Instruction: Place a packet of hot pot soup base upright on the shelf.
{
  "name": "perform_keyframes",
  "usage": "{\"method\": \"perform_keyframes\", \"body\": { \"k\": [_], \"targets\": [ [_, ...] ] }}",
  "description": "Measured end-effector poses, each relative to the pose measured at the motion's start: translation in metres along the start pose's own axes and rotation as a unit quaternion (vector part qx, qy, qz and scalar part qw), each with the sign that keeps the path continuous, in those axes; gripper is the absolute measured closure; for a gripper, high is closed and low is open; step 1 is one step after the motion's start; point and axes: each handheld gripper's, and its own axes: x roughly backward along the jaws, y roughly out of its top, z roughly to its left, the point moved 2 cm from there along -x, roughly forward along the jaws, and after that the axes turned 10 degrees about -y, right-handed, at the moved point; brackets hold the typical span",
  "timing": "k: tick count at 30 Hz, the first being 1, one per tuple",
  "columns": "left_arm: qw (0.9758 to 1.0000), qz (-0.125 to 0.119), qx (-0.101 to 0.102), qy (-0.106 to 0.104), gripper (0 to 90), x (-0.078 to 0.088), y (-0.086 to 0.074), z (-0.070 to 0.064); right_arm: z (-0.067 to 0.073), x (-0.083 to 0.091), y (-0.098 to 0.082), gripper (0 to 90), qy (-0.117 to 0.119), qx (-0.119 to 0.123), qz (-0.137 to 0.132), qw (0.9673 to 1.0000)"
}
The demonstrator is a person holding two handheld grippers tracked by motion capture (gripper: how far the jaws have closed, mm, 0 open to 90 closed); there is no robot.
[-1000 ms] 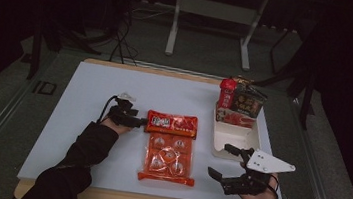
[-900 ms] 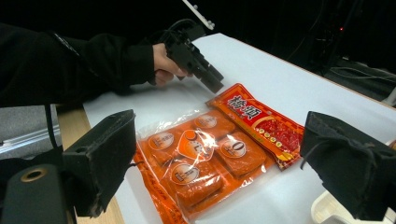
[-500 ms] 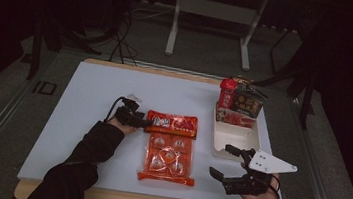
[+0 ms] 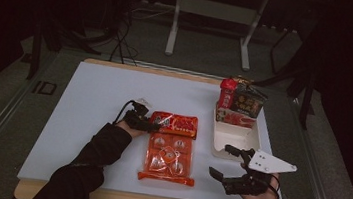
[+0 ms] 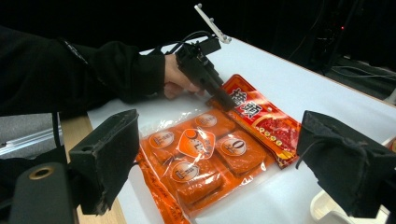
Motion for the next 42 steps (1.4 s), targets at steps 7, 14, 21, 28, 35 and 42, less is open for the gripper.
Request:
{"method": "perform_keyframes", "body": {
  "k": [7, 14, 21, 28, 35, 42],
  "targets": [
    [0.9990, 0.000, -0.035, 0.030, 88.7, 0.001, 0.001, -0.010, -0.001, 0.000, -0.001, 13.2, 0.000, -0.003, 0.002, 1.0000],
    [0.9980, -0.017, -0.054, 0.029, 89.6, 0.014, 0.006, -0.019, -0.001, 0.000, 0.000, 13.2, -0.002, -0.005, 0.003, 1.0000],
    [0.9962, -0.041, -0.074, 0.020, 89.7, 0.036, 0.016, -0.036, -0.002, 0.000, 0.001, 13.1, -0.003, -0.009, 0.000, 1.0000],
    [0.9934, -0.051, -0.101, 0.017, 89.7, 0.054, 0.024, -0.056, -0.002, 0.002, 0.003, 10.3, -0.005, -0.012, -0.008, 0.9999],
    [0.9912, -0.061, -0.116, 0.010, 89.7, 0.067, 0.026, -0.070, -0.003, 0.001, 0.004, 10.1, -0.010, -0.009, -0.002, 0.9999],
    [0.9889, -0.070, -0.131, 0.002, 89.7, 0.077, 0.027, -0.082, -0.006, 0.002, 0.005, 12.7, -0.025, -0.014, -0.002, 0.9996]
  ]
}}
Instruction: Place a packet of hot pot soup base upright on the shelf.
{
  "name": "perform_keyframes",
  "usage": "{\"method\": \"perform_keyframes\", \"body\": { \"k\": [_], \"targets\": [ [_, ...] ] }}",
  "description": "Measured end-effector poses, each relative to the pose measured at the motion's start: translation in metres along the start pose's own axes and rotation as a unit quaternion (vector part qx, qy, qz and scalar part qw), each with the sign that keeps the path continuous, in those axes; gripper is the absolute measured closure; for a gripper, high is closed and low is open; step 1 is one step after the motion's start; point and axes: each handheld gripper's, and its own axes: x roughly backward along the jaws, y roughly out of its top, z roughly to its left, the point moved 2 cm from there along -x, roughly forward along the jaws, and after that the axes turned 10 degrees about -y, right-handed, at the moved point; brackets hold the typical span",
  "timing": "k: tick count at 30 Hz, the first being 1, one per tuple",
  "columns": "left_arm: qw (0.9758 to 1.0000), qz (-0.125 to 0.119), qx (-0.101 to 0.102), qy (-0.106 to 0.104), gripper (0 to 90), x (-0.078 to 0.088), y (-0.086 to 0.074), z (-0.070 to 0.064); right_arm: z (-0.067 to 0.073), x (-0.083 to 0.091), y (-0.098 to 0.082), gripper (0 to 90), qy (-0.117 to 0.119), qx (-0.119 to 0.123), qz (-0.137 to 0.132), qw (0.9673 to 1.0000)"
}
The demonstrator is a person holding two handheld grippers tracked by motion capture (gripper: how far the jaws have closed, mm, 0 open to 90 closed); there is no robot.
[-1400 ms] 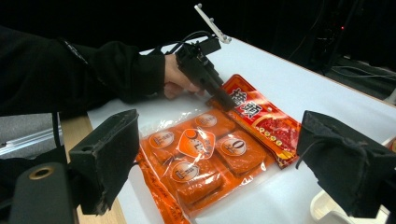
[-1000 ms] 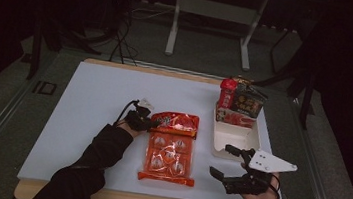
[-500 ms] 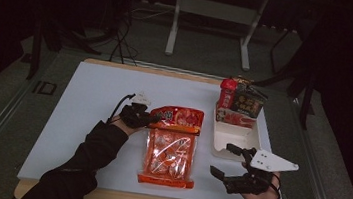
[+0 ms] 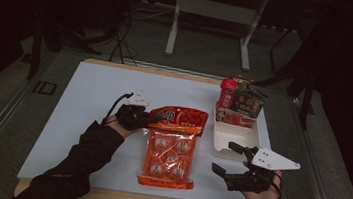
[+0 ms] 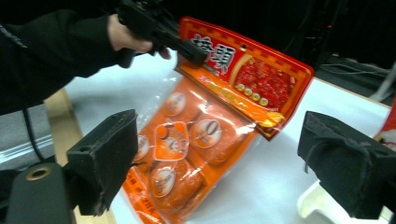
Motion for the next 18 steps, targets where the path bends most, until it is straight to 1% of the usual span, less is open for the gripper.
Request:
{"method": "perform_keyframes", "body": {
  "k": [2, 3, 8, 11, 12, 13, 14, 18],
  "targets": [
    [1.0000, -0.004, -0.006, -0.002, 89.8, 0.002, 0.001, -0.004, -0.001, 0.000, 0.000, 13.1, 0.001, -0.002, 0.001, 1.0000],
    [0.9999, -0.005, -0.011, -0.002, 89.7, 0.004, 0.002, -0.006, -0.002, 0.000, 0.000, 13.4, -0.005, 0.000, 0.000, 1.0000],
    [0.9996, -0.016, -0.022, -0.011, 89.8, 0.010, 0.005, -0.017, -0.003, 0.001, 0.001, 14.5, -0.009, 0.000, 0.002, 1.0000],
    [0.9992, -0.026, -0.026, -0.015, 89.8, 0.013, 0.005, -0.024, -0.003, 0.001, 0.002, 15.4, -0.013, 0.005, 0.001, 0.9999],
    [0.9992, -0.026, -0.026, -0.015, 89.8, 0.013, 0.005, -0.024, -0.003, 0.001, 0.002, 15.4, -0.013, 0.005, 0.001, 0.9999],
    [0.9989, -0.031, -0.029, -0.017, 89.8, 0.016, 0.005, -0.029, -0.004, 0.001, 0.002, 15.4, -0.013, 0.005, 0.002, 0.9999],
    [0.9988, -0.032, -0.033, -0.017, 89.8, 0.017, 0.005, -0.031, -0.005, 0.000, 0.002, 15.4, -0.015, -0.001, -0.002, 0.9999],
    [0.9982, -0.032, -0.045, -0.023, 89.9, 0.021, 0.009, -0.040, -0.008, -0.001, 0.003, 15.3, -0.017, -0.004, -0.003, 0.9998]
  ]
}}
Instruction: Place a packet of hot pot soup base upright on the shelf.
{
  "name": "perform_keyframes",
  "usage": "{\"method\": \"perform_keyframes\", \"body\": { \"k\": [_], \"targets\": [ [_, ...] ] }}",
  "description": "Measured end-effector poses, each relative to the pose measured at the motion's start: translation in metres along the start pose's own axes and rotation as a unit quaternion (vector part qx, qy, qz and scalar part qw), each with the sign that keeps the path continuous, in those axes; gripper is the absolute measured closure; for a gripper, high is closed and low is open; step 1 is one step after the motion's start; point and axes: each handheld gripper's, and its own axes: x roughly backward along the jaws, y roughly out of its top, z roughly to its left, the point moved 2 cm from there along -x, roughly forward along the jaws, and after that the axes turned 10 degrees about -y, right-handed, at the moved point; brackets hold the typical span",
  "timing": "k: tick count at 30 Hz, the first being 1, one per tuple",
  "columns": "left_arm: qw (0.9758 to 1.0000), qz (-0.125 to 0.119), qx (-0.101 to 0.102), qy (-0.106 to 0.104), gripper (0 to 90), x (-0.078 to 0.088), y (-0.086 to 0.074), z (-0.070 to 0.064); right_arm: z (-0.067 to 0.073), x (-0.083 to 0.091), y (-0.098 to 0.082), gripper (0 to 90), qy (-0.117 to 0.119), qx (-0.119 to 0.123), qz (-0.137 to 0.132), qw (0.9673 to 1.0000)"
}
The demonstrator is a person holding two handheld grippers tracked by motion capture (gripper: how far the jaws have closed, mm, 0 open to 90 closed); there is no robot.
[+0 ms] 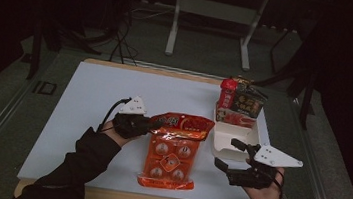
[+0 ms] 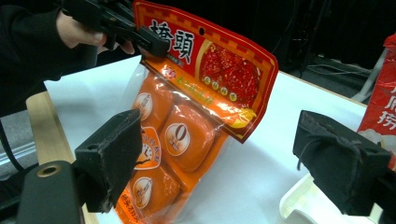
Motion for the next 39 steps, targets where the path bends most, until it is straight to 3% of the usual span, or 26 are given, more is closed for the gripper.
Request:
{"method": "perform_keyframes", "body": {
  "k": [12, 18, 23, 26, 30, 34, 37, 39],
  "targets": [
    [0.9990, -0.021, -0.030, -0.024, 90.0, 0.008, 0.007, -0.023, -0.005, -0.015, 0.004, 17.5, 0.000, 0.008, 0.006, 1.0000],
    [0.9957, -0.044, -0.055, -0.060, 89.9, 0.010, 0.014, -0.039, -0.007, -0.024, 0.001, 15.1, 0.015, -0.004, 0.015, 0.9998],
    [0.9936, -0.058, -0.058, -0.078, 89.9, 0.010, 0.019, -0.048, -0.006, -0.027, -0.003, 18.9, 0.039, -0.018, 0.018, 0.9989],
    [0.9925, -0.066, -0.062, -0.081, 89.9, 0.011, 0.023, -0.053, -0.005, -0.028, -0.003, 25.2, 0.059, -0.024, 0.014, 0.9979],
    [0.9910, -0.080, -0.057, -0.091, 90.0, 0.012, 0.027, -0.058, -0.004, -0.026, -0.003, 44.8, 0.077, -0.019, 0.010, 0.9968],
    [0.9896, -0.090, -0.054, -0.099, 90.0, 0.011, 0.029, -0.060, -0.003, -0.019, 0.000, 54.1, 0.092, -0.021, -0.012, 0.9955],
    [0.9891, -0.093, -0.050, -0.103, 89.9, 0.009, 0.030, -0.060, 0.000, -0.017, 0.002, 60.5, 0.096, -0.010, -0.015, 0.9952],
    [0.9885, -0.096, -0.045, -0.108, 89.9, 0.009, 0.030, -0.059, -0.001, -0.016, 0.002, 65.5, 0.106, -0.015, -0.020, 0.9941]
  ]
}}
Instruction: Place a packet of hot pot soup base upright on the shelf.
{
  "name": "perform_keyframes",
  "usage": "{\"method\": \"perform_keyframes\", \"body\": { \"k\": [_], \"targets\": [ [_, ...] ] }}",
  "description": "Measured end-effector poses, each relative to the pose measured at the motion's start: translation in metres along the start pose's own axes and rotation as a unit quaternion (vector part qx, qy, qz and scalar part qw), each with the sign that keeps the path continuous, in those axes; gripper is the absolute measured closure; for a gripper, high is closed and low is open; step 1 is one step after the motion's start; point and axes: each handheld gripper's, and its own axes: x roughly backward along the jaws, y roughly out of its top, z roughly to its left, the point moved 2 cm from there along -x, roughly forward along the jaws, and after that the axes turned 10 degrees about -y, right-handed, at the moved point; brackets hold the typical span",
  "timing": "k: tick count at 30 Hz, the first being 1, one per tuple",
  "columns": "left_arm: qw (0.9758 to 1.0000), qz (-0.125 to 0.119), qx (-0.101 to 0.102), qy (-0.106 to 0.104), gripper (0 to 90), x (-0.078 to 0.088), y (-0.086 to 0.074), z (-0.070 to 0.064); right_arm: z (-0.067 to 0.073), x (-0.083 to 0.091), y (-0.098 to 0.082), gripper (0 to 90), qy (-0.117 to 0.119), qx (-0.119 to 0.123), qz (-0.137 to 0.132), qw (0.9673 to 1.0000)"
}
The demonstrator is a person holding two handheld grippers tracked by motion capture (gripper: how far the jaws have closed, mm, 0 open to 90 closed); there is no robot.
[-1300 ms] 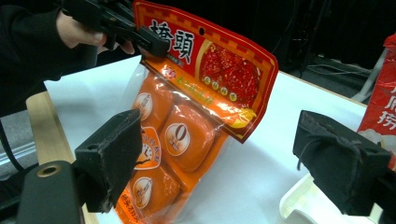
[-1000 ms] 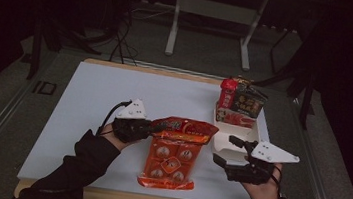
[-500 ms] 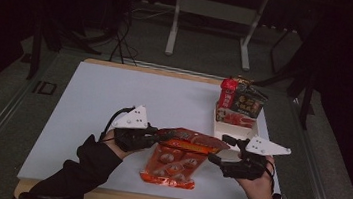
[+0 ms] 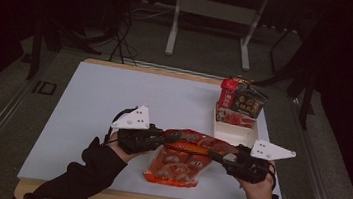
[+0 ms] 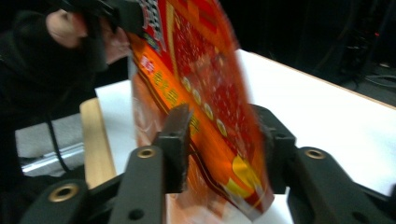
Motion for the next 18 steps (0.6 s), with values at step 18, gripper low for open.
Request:
{"method": "perform_keyframes", "body": {
  "k": [18],
  "targets": [
    [0.9997, -0.010, -0.002, 0.021, 86.4, 0.012, 0.000, 0.004, 0.014, 0.005, 0.021, 90.0, 0.018, -0.014, 0.022, 0.9995]
  ]
}}
